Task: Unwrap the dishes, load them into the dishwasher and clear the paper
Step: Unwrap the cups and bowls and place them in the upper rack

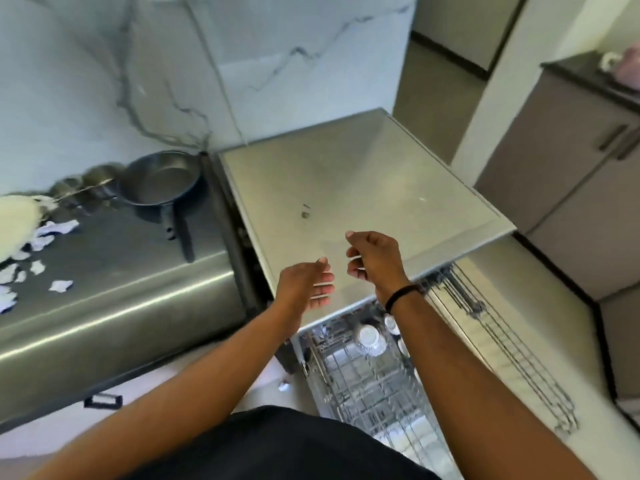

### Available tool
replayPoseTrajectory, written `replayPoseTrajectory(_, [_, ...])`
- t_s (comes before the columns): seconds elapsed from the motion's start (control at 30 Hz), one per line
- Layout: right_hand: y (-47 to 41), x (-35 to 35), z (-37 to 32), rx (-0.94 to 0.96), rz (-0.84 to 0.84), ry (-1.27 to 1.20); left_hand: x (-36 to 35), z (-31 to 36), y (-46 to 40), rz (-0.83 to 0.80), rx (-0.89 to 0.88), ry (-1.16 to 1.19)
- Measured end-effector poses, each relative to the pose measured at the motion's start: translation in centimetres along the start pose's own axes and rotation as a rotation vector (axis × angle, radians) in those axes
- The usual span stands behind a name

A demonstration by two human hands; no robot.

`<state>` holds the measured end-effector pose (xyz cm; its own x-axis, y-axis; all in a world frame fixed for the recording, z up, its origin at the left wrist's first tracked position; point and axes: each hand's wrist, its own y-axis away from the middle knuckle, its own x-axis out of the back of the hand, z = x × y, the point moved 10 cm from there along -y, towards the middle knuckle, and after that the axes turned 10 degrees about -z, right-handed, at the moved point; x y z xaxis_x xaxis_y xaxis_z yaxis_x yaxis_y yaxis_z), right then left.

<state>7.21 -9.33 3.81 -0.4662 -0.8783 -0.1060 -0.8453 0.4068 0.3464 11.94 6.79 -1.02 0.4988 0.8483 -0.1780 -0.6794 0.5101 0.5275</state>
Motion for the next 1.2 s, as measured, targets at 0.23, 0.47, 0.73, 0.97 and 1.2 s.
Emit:
replayPoseTrajectory(0.23, [-1.3,-16.6,-3.6,0.085,-0.224,0.174,13.4,5.4,3.6,0.169,-0.177,0.116])
replayPoseTrajectory(0.47, [-0.5,-34.8,-1.5,0.097,-0.438,0.349,29.0,5.6,7.8,0.347,-0.282,0.36])
replayPoseTrajectory(0.73, [2.1,-49.5,4.3,0.011,-0.689,0.486,42.7,2.3,12.7,0.557,-0.324,0.533])
replayPoseTrajectory(0.97, [3.9,-58.3,5.8,0.017,-0.906,0.614,49.0,0.6,17.5,0.716,-0.362,0.609])
replayPoseTrajectory(1.2, [5.2,-66.3,7.6,-0.055,-1.027,0.544,55.1,-0.9,24.2,0.943,-0.353,0.578])
